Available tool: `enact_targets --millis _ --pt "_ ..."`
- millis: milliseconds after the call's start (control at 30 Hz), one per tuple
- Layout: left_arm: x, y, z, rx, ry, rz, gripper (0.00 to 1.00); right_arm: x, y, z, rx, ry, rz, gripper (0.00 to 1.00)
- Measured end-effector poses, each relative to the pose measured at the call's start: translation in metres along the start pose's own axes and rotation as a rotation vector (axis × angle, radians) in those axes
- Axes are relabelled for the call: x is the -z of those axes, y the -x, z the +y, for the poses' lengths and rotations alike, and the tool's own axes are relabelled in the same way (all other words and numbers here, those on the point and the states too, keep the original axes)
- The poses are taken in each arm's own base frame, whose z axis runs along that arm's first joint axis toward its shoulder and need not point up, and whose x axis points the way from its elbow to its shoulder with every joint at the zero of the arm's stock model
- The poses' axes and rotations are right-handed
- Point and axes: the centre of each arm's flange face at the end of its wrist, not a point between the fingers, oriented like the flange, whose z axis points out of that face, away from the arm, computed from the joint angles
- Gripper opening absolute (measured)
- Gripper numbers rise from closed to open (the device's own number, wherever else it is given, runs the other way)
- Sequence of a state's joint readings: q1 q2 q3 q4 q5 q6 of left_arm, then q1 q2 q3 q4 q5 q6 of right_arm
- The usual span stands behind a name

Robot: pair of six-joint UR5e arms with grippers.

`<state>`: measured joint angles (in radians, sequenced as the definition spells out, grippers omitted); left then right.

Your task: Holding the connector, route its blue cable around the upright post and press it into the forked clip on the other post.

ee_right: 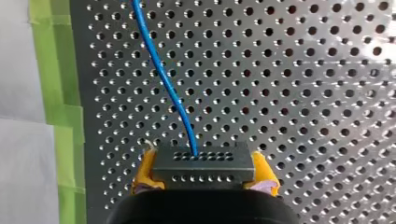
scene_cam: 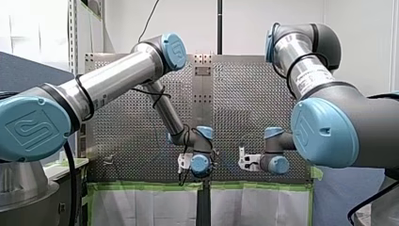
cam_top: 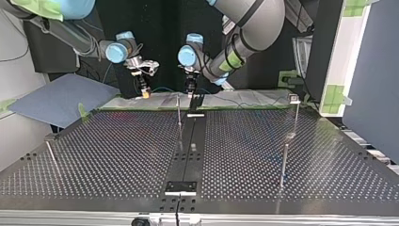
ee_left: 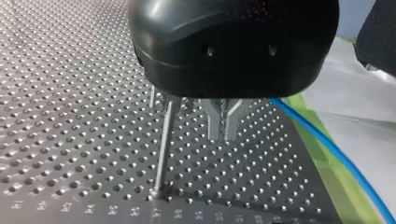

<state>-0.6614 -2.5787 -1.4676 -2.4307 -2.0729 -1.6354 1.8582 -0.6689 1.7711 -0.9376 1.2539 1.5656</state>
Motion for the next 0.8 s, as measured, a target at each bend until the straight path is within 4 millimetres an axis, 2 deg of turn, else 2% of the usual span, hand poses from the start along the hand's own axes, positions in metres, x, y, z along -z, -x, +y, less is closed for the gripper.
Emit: enact_targets --millis 267,800 --pt "0.001 0.018 -0.001 0.012 0.017 -0.018 0.0 0.001 -0.01 0.003 0.001 0.007 0.01 0.0" --pt "-0.005 0.022 -0.002 0.107 -0.031 -0.032 0.0 0.0 -0.011 0.008 -0.067 0.036 0.019 0.0"
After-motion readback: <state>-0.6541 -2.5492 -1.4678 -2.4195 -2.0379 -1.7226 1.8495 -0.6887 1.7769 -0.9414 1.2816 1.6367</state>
